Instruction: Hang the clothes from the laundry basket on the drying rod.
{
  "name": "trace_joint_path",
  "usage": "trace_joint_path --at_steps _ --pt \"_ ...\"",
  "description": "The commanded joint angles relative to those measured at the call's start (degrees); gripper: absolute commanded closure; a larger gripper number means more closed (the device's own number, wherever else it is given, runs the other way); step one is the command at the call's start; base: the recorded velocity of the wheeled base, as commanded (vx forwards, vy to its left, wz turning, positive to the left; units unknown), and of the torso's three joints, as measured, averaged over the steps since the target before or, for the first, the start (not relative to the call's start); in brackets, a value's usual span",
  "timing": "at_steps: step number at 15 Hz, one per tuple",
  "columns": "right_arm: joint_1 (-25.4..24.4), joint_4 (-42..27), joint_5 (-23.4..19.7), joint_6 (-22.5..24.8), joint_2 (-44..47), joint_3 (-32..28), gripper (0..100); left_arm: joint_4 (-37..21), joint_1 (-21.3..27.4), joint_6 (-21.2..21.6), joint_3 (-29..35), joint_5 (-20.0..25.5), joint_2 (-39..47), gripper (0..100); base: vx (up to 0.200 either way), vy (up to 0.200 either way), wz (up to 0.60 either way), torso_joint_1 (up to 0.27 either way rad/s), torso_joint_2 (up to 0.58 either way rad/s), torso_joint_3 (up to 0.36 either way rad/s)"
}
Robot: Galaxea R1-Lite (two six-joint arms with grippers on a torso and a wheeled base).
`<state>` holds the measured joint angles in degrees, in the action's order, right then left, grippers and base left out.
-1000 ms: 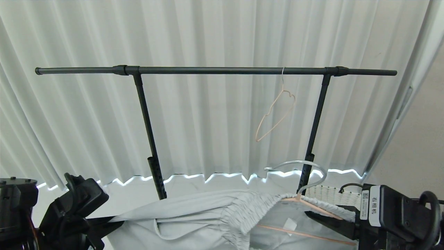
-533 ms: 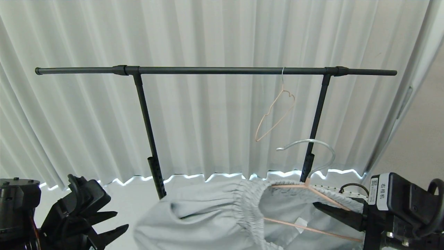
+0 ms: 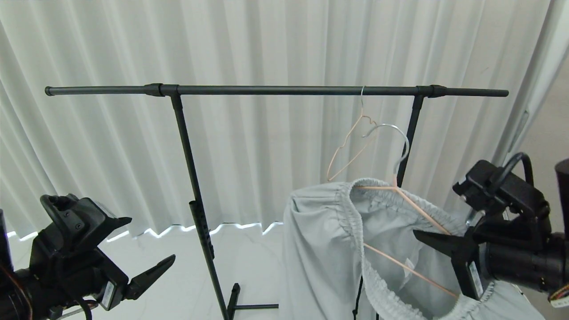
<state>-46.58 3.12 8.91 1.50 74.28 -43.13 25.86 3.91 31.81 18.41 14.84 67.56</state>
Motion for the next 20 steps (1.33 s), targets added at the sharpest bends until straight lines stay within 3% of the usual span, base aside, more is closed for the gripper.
trace_joint_path --at_steps 1,3,9,11,20 --pt "0.0 -0.9 0.6 -5.6 6.1 -7.1 100 0.2 0.0 0.0 0.0 0.0 -0.1 0 0.000 0.000 0.00 0.000 0.00 0.000" --pt "0.0 -0.8 0.4 -8.8 11.0 -14.4 100 0.2 0.0 0.0 0.0 0.0 -0.1 0 0.000 0.000 0.00 0.000 0.00 0.000" --pt "0.0 0.0 -1.0 -9.0 18.5 -25.3 100 0.2 0.0 -0.1 0.0 0.0 -0.1 0 0.000 0.000 0.00 0.000 0.00 0.000" --pt "0.0 1.5 -1.1 -9.3 20.4 -27.3 100 0.2 0.0 -0.4 0.0 0.0 -0.1 0 0.000 0.000 0.00 0.000 0.00 0.000" --pt "-0.1 2.9 -2.2 -10.9 22.7 -31.8 100 0.2 1.8 -1.9 -0.4 0.0 -0.2 0 0.200 0.000 0.00 0.002 0.00 0.002"
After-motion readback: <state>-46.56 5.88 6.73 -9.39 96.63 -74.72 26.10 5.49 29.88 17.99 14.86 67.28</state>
